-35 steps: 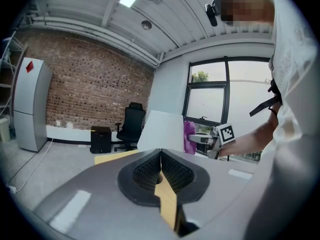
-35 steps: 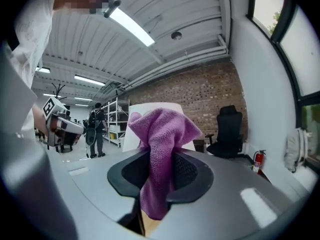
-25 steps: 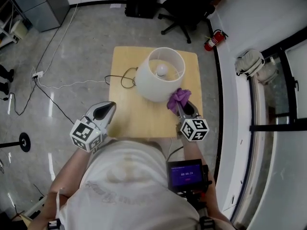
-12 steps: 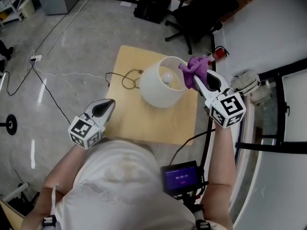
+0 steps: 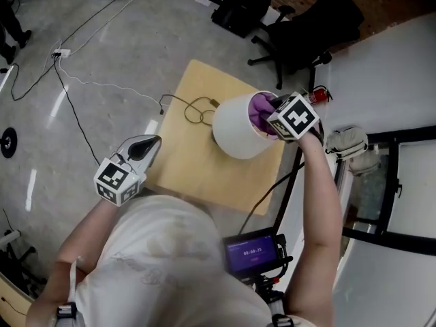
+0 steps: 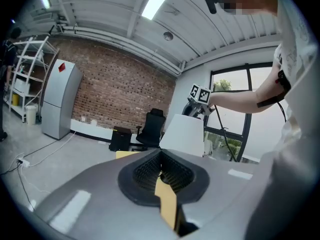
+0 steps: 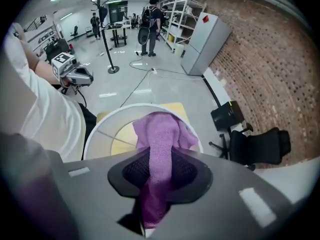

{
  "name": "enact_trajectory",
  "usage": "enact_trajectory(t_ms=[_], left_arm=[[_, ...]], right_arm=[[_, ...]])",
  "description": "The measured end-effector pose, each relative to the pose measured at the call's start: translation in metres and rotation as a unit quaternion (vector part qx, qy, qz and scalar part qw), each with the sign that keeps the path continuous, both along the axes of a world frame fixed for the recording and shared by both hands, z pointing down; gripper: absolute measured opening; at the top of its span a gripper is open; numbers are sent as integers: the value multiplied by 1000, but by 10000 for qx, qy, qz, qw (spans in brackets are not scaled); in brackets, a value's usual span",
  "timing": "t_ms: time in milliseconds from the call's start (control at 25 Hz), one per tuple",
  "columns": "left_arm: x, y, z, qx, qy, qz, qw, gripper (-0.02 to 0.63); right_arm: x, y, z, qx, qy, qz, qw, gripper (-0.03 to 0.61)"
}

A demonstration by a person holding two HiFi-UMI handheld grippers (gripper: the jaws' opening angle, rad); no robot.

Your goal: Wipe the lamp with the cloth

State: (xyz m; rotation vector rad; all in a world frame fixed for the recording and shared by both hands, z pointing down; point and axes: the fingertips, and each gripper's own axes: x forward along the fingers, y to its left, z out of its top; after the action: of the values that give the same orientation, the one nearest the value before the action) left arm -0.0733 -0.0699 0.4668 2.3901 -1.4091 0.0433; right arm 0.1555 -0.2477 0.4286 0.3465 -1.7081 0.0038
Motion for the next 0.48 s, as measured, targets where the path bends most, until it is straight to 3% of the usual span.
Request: enact_trajectory(t_ms=[80,200,320,480], left_arm=[[-6,2,3,-33,-14,-57,10000,2],[-9,4,5,-51,-12,-91,9999,2],[-4,3,5,-25,-6,5,10000,2],[3,-3,2,52,-20,165,9998,2]], right_arm=[[-13,6,1,-115,-140,-288,9994,103],[-26,33,5,-849,-360,-914,9915,104],[-19,55,8,-1447,13,-1308,9808,104],[-9,48,6,-1354,728,-1397,9782,103]])
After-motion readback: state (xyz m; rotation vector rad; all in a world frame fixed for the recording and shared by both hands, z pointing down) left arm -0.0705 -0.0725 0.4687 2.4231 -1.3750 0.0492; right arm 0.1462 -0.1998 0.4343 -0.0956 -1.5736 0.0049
